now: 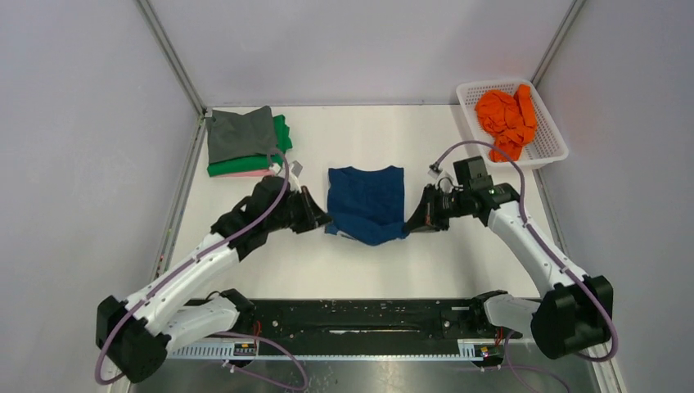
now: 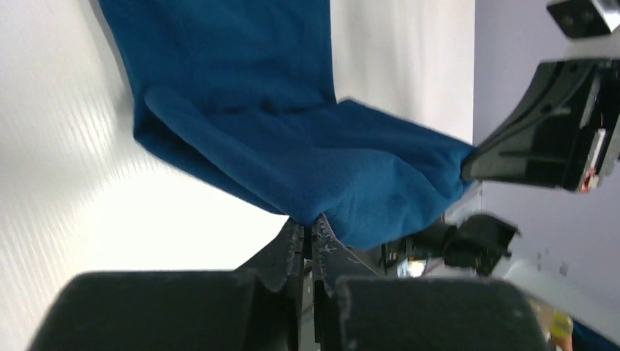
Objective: Fold and stack the t-shirts
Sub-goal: Fold the long partially folded tshirt into a neat square
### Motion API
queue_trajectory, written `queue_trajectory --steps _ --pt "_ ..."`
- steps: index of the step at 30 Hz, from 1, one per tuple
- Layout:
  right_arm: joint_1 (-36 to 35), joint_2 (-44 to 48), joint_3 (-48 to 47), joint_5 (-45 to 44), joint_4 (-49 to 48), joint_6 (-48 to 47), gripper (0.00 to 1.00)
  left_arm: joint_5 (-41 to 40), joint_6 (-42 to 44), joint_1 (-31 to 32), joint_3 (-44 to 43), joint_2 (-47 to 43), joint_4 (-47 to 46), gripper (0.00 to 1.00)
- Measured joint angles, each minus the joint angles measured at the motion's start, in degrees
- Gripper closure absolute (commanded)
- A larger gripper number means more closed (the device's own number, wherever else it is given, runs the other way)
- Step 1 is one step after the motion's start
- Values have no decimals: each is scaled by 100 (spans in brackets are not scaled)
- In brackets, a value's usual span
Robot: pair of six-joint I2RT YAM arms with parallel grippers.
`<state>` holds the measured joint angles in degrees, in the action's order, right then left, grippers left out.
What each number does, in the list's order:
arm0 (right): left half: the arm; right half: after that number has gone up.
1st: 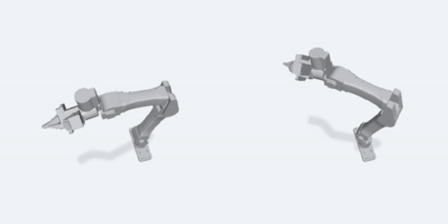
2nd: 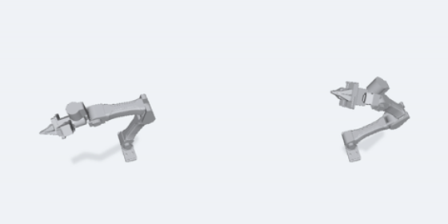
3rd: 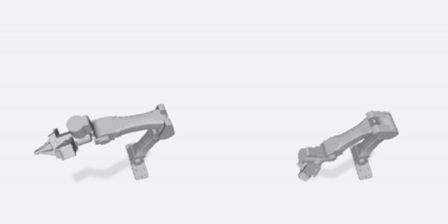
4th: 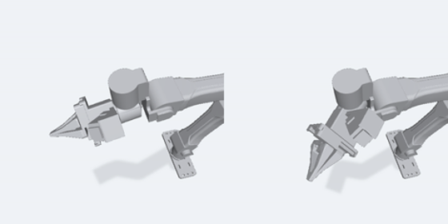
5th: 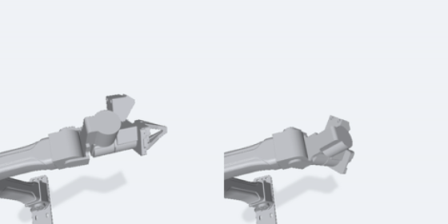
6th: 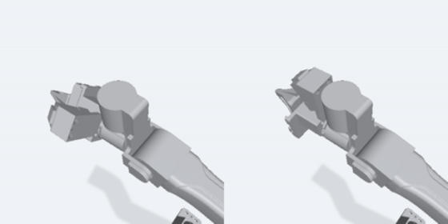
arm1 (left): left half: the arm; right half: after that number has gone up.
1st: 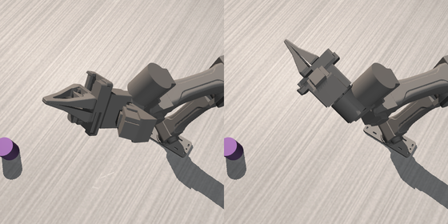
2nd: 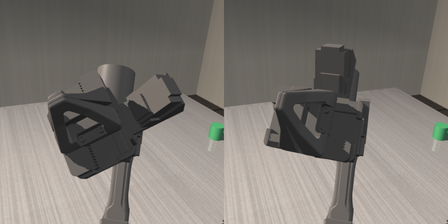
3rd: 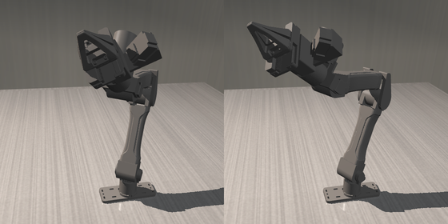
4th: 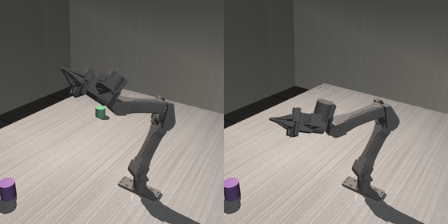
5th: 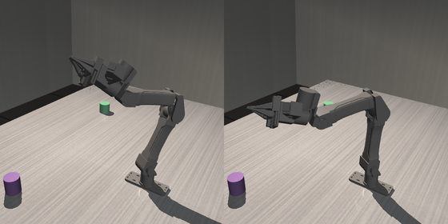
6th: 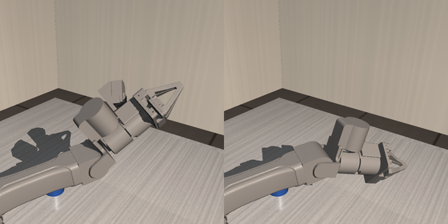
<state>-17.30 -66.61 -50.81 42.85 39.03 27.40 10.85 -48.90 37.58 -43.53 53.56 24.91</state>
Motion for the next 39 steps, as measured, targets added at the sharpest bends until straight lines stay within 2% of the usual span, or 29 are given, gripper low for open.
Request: queue_trajectory --steps 9,21,29,30,31,32,33,34,35,36,37,39 --pt "590 -1346 -1078 313 -662 382 100 -59 487 -1038 -1303 1799 -461 100" --pt "896 -2892 -2186 -31 -938 614 100 -9 734 -1541 -2594 3748 -678 100" --pt "1117 -4022 -2826 -175 -1228 809 100 28 896 -1670 -3893 5265 -555 100" --pt "1134 -4162 -2883 -179 -1279 859 95 31 901 -1687 -4024 5412 -525 100" --pt "1145 -4291 -2944 -190 -1311 903 91 31 903 -1709 -4183 5602 -511 95" --pt "1161 -4439 -3032 -214 -1338 955 88 31 903 -1738 -4321 5790 -492 79" --pt "1174 -4581 -3134 -240 -1360 1008 79 31 903 -1757 -4413 5910 -463 66" --pt "1191 -4750 -3283 -267 -1388 1064 65 31 911 -1784 -4546 6063 -398 59" --pt "1211 -4929 -3445 -284 -1427 1119 39 31 933 -1810 -4671 6207 -354 49" --pt "1235 -5093 -3606 -293 -1449 1178 6 35 944 -1840 -4787 6323 -317 39" --pt "1261 -5261 -3786 -308 -1453 1204 1 48 938 -1880 -4905 6443 -284 35" --pt "1296 -5504 -4057 -358 -1464 1217 0 109 966 -1943 -5016 6546 -210 31"
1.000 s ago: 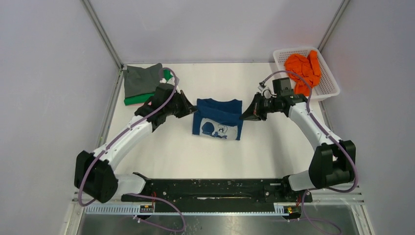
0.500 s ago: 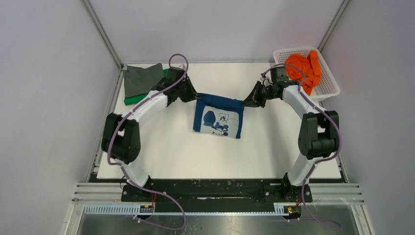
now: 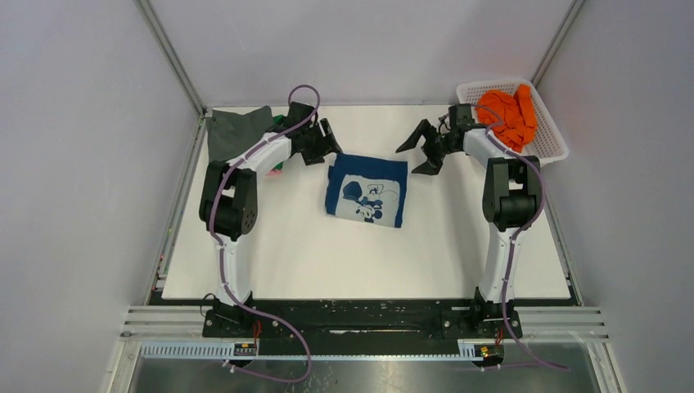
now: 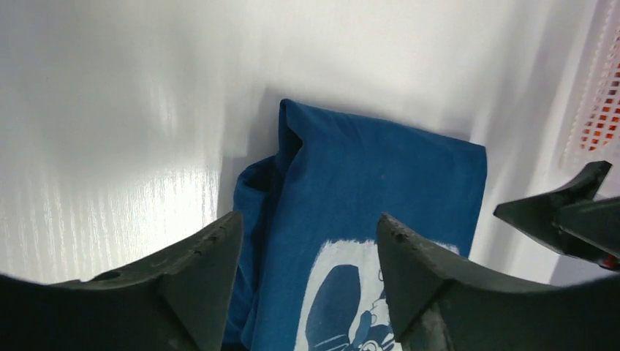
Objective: Fold and stack the t-shirts
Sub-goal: Fold the long partially folded tshirt into a neat square, then put the neatly folded tshirt into the corner of the board with the left arm
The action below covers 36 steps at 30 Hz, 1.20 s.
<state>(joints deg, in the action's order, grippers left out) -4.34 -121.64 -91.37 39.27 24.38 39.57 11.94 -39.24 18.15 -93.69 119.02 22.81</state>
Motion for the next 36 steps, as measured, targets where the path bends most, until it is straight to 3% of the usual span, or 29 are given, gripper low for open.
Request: queue_trajectory --steps 7,13,15,20,26,36 --pt "37 -26 -109 -286 44 -153 1 378 199 -92 210 -26 -2 29" --pt "37 741 857 -538 63 -442 1 702 448 44 866 -46 221 34" --pt "37 1045 1163 -590 68 -538 1 717 535 155 844 39 297 47" --pt "37 1650 1593 -717 101 -708 1 684 678 361 509 378 470 99" --pt "61 2140 1700 -723 105 -883 1 236 890 540 -162 684 935 100" --pt "66 2623 1797 -1309 111 -1351 1 -2083 1860 612 -1499 684 1681 100"
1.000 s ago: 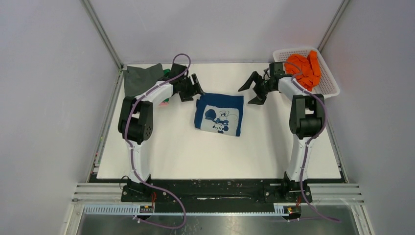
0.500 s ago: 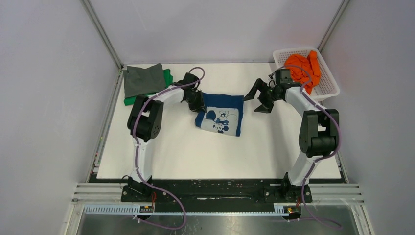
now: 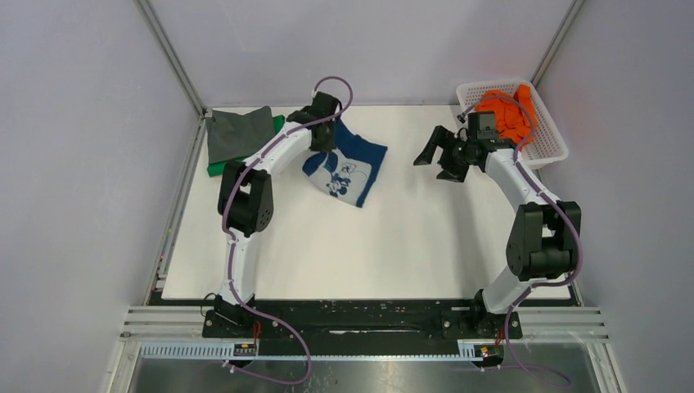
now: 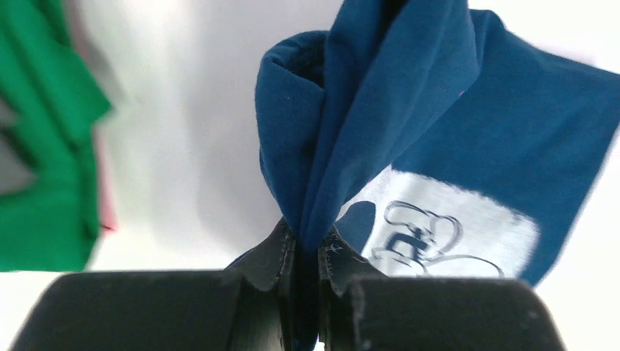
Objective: Fold and stack the t-shirts
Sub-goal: Put the neatly folded tshirt into the corner of the board with the left arm
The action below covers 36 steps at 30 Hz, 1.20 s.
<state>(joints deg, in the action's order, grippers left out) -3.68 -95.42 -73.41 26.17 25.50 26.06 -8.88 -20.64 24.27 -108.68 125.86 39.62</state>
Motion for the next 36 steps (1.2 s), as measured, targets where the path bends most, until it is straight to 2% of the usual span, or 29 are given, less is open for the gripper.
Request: queue_trajectory --steps 9,18,25,36 --pt "2 197 15 -654 48 -313 0 -1300 1014 -247 -1189 136 26 100" --pt "9 216 15 -1093 90 -514 1 -1888 2055 -772 -1794 428 26 100" --pt "9 216 15 -1180 127 -573 0 -1919 2520 -1058 -2184 409 68 100" --pt "11 181 15 -1200 227 -575 1 -1484 2409 -1292 -2277 28 656 100"
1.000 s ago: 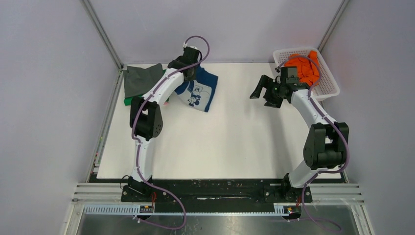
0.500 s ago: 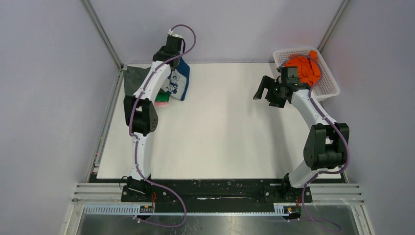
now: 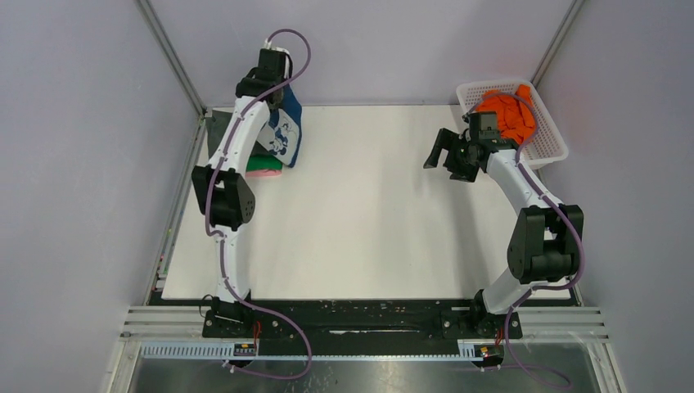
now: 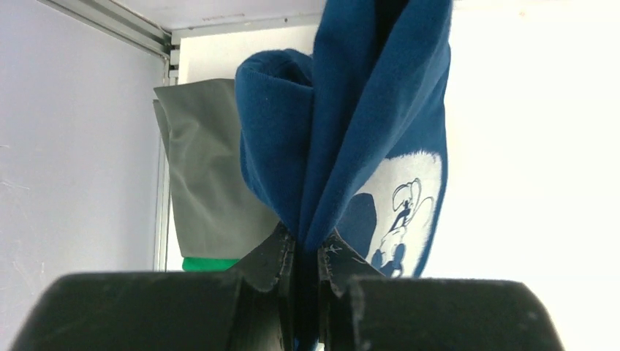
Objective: Fold and stack the t-shirts
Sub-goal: Put the neatly folded tshirt into the corner of the board with the left arm
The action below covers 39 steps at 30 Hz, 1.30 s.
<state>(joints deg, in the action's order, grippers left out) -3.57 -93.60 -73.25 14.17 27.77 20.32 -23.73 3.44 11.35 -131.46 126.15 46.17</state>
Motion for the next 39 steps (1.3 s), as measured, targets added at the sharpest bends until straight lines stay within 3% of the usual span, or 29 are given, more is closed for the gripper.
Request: queue_trajectory --steps 16,24,25,27,29,30,32,39 --pt "0 -11 0 0 20 -2 1 435 -339 -782 -251 -203 39 100" --pt "0 -74 0 -22 28 -39 1 330 -424 -1320 -111 466 -256 89" --pt "0 -90 0 -22 28 -44 0 251 -442 -1405 -85 586 -313 84" --pt "0 -118 0 -26 31 -46 1 111 -448 -1526 -57 728 -398 64" --pt "0 -129 0 -68 44 -50 0 -146 -461 -1615 -57 876 -494 62" --pt "0 -129 0 -114 50 -52 1 -269 -435 -1648 -57 914 -527 53" --pt "0 -129 0 -179 50 -57 1 -603 -450 -1709 -57 946 -590 5" --pt "0 -35 2 -645 87 -31 1 -776 -942 -1698 501 551 -817 1"
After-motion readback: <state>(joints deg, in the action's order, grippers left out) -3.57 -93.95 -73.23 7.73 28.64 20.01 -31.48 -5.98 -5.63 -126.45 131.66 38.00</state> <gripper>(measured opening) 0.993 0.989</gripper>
